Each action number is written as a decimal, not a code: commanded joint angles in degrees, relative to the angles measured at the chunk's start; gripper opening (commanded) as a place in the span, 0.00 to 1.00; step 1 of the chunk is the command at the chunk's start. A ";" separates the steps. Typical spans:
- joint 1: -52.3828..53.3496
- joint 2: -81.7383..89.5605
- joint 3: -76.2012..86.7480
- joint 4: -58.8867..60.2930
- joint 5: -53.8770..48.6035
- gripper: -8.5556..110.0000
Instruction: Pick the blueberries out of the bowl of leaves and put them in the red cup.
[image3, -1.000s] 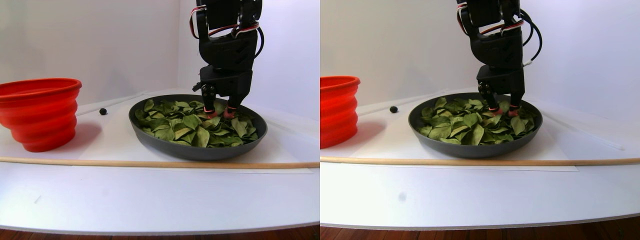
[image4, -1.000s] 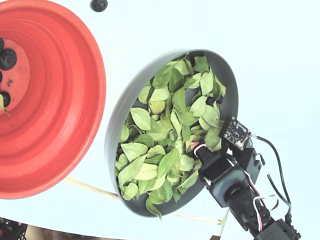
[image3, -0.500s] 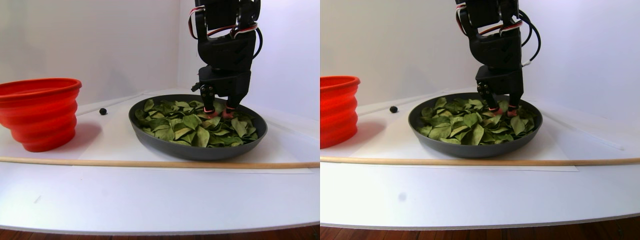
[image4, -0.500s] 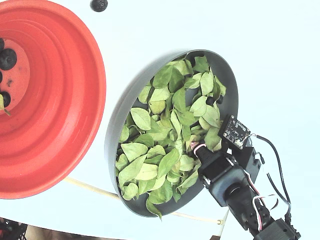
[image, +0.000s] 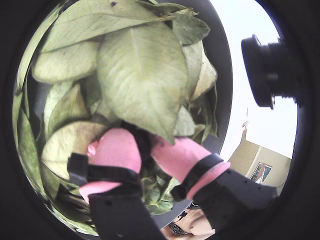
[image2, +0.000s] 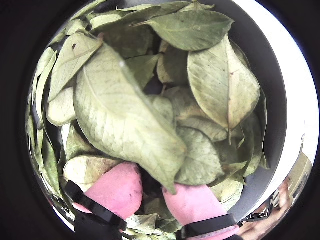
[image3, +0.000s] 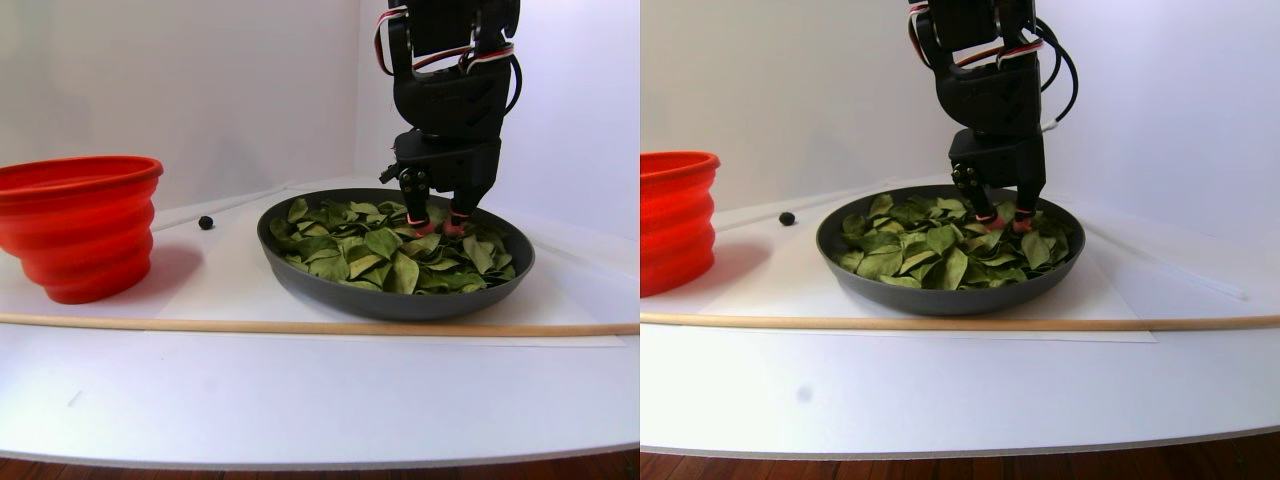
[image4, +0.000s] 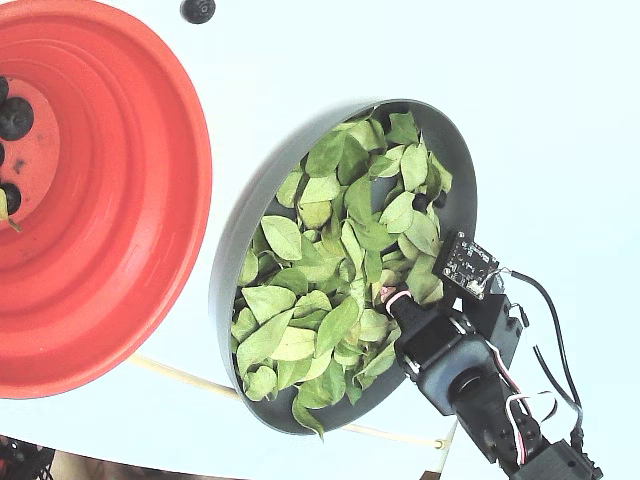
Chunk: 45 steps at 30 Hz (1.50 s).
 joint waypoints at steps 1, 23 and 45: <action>0.44 4.57 0.00 0.26 -0.44 0.13; -0.70 11.16 2.81 0.62 -1.67 0.13; -2.20 19.86 5.80 7.29 -1.49 0.13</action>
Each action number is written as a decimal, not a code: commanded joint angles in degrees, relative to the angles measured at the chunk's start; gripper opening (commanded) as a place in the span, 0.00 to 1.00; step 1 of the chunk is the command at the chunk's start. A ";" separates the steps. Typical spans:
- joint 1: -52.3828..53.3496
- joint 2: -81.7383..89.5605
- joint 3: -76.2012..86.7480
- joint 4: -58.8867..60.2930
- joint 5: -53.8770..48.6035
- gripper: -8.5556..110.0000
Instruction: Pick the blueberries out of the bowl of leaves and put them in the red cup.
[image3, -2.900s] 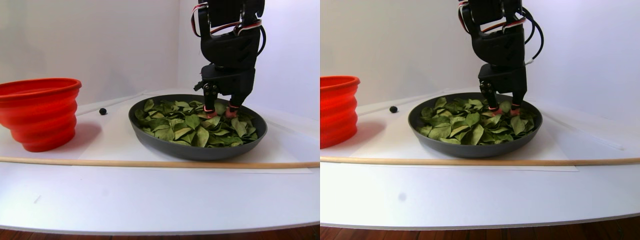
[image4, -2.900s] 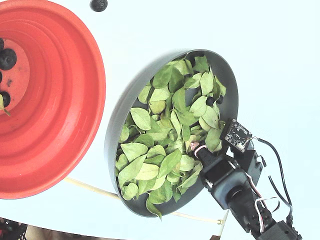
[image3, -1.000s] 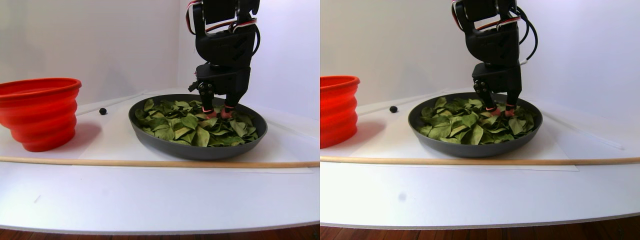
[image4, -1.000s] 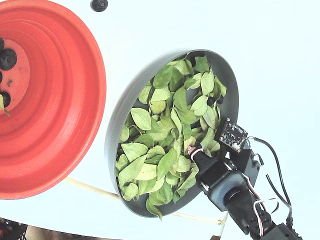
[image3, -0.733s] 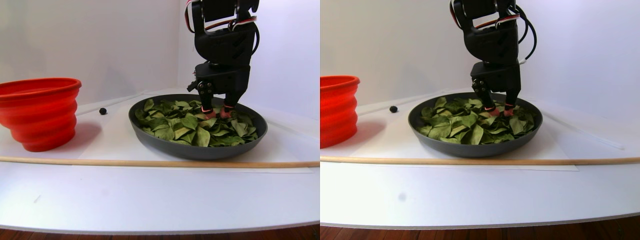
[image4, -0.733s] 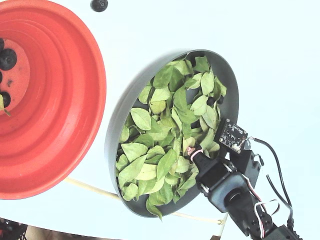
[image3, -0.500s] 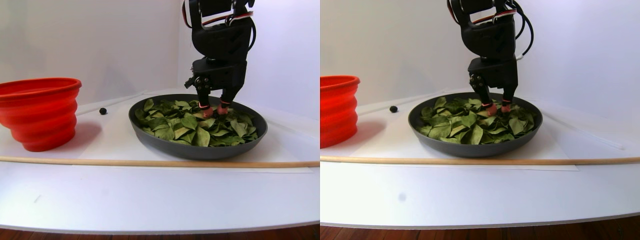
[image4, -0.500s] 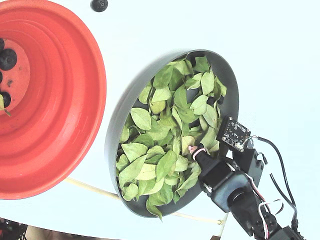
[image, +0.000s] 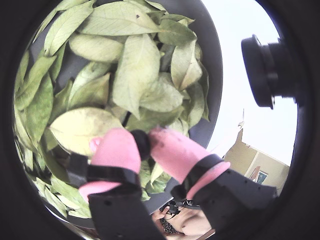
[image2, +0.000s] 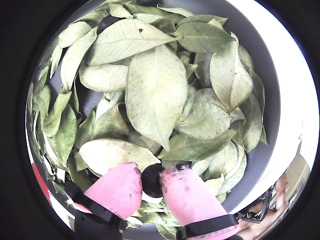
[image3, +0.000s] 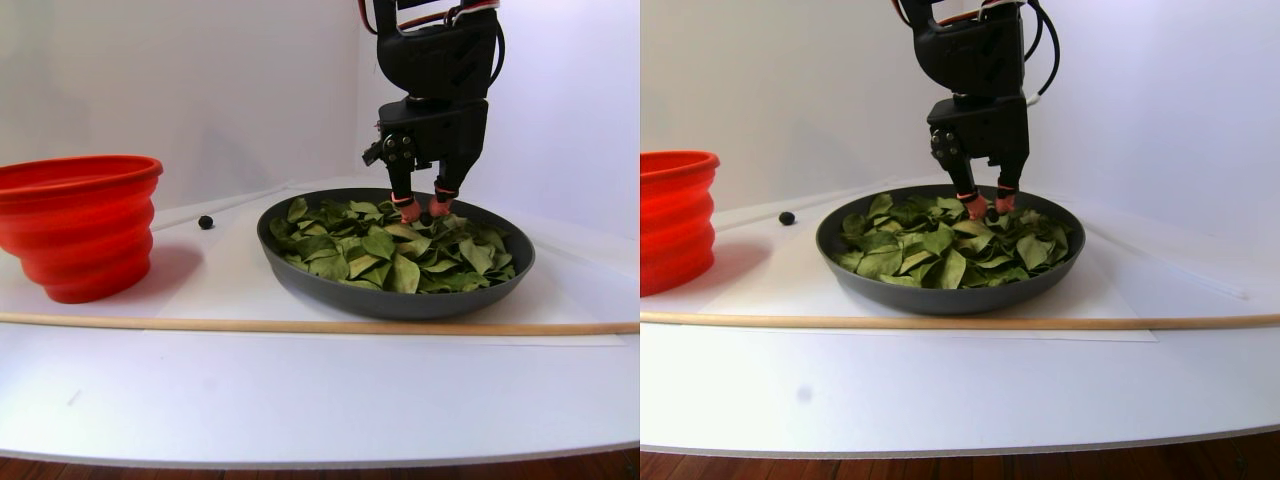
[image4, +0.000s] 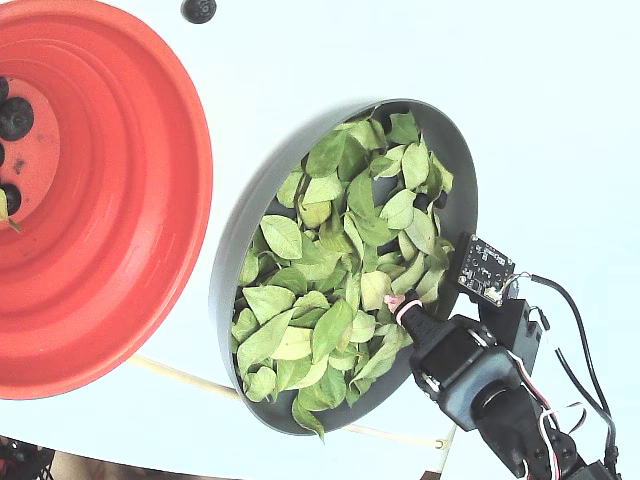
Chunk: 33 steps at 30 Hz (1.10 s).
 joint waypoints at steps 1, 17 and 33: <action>-0.18 7.29 0.00 0.62 -0.09 0.13; -3.78 14.85 3.16 6.42 1.32 0.14; -9.32 23.91 6.94 13.27 5.62 0.14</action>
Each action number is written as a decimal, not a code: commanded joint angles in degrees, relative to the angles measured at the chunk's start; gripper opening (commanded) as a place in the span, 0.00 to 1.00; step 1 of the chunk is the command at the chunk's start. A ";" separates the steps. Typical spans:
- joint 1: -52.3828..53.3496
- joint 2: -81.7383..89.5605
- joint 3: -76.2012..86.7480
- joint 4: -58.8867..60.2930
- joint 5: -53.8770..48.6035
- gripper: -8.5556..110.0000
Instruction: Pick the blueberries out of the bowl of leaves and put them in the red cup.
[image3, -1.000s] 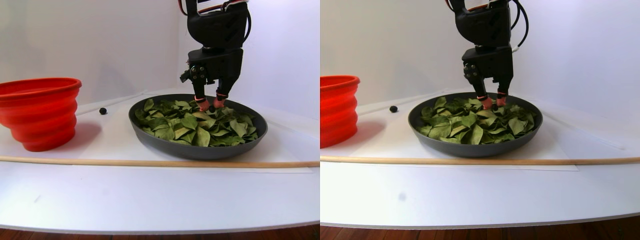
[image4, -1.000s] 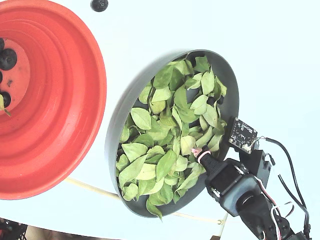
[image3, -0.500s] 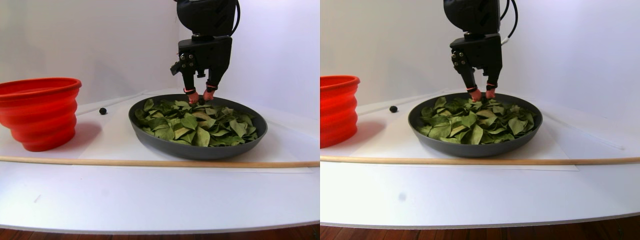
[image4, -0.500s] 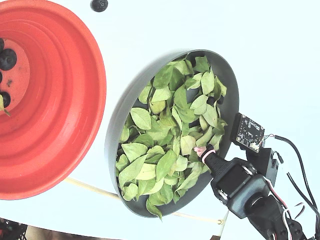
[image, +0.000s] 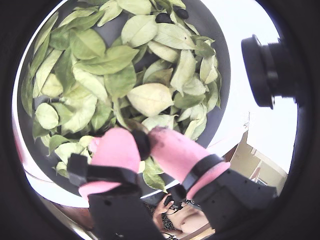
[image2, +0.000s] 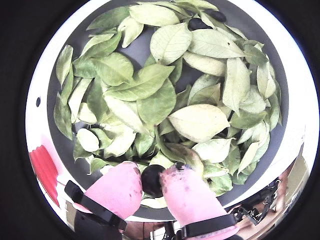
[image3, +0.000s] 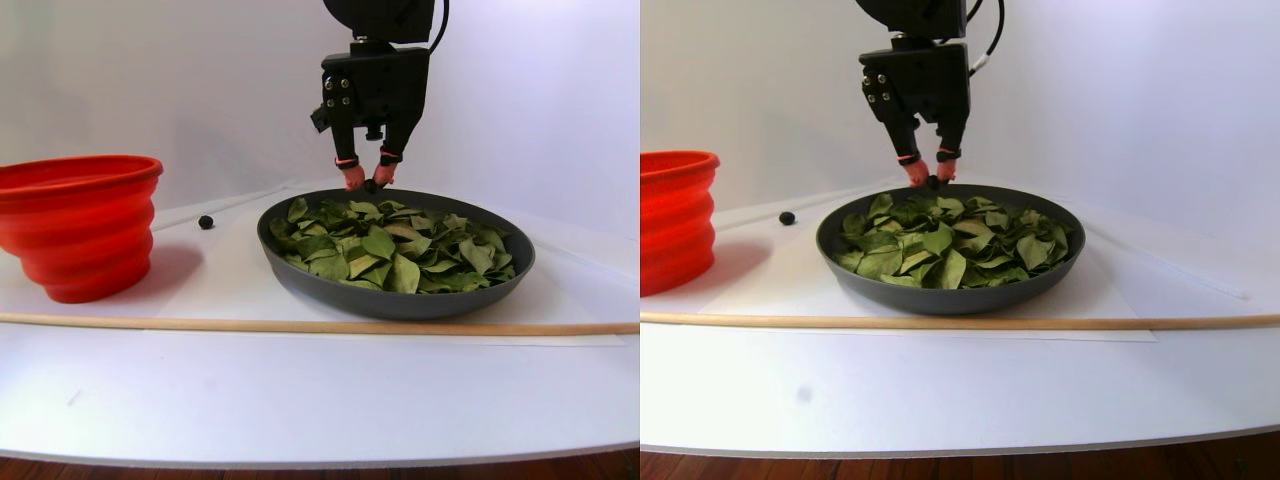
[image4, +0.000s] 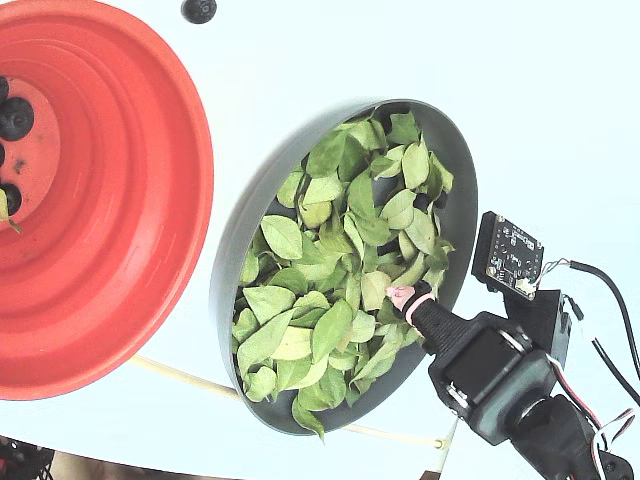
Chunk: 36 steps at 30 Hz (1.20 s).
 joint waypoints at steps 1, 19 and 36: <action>-0.53 6.94 -0.18 0.62 0.53 0.14; -6.50 14.15 2.99 5.62 5.36 0.14; -14.33 19.78 4.31 9.05 12.66 0.14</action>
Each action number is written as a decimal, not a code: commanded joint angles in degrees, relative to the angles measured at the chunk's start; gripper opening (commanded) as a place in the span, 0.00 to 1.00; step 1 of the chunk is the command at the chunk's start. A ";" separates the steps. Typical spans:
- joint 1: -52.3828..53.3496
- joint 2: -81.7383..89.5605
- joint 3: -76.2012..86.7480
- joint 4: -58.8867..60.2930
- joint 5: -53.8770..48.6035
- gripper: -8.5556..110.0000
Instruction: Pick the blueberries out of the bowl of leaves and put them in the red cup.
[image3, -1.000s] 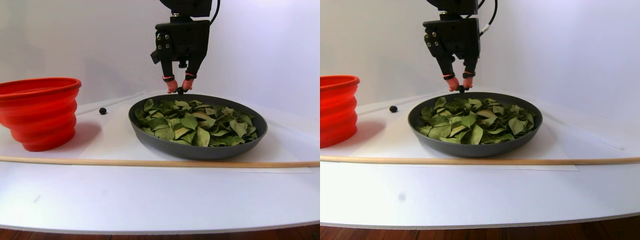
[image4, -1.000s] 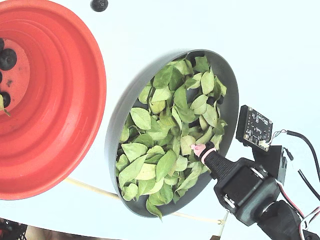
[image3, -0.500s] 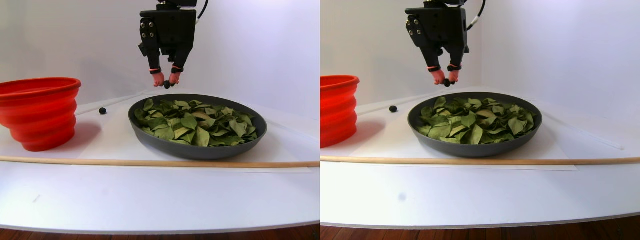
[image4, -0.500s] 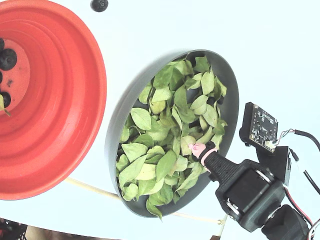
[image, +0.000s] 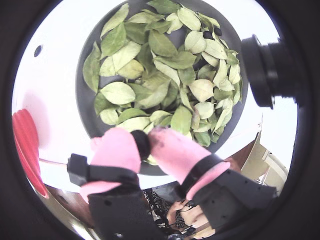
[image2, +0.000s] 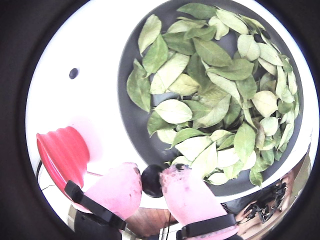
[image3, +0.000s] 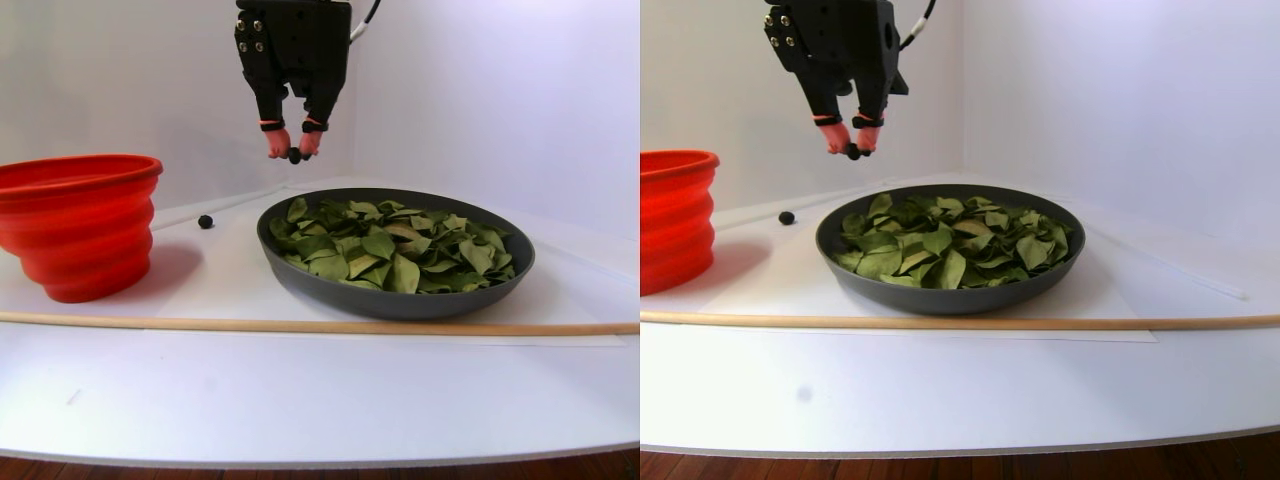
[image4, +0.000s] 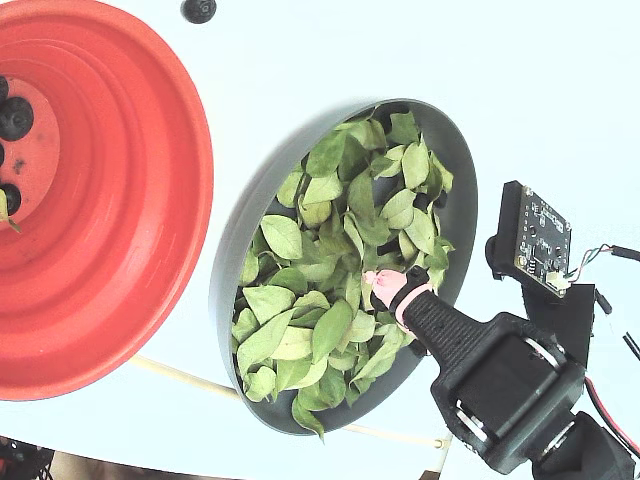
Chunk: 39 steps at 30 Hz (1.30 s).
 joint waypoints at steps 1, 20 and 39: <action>-1.41 6.06 -0.53 0.35 1.14 0.14; -9.23 10.63 1.14 1.76 7.29 0.14; -18.98 13.27 2.64 2.29 15.21 0.14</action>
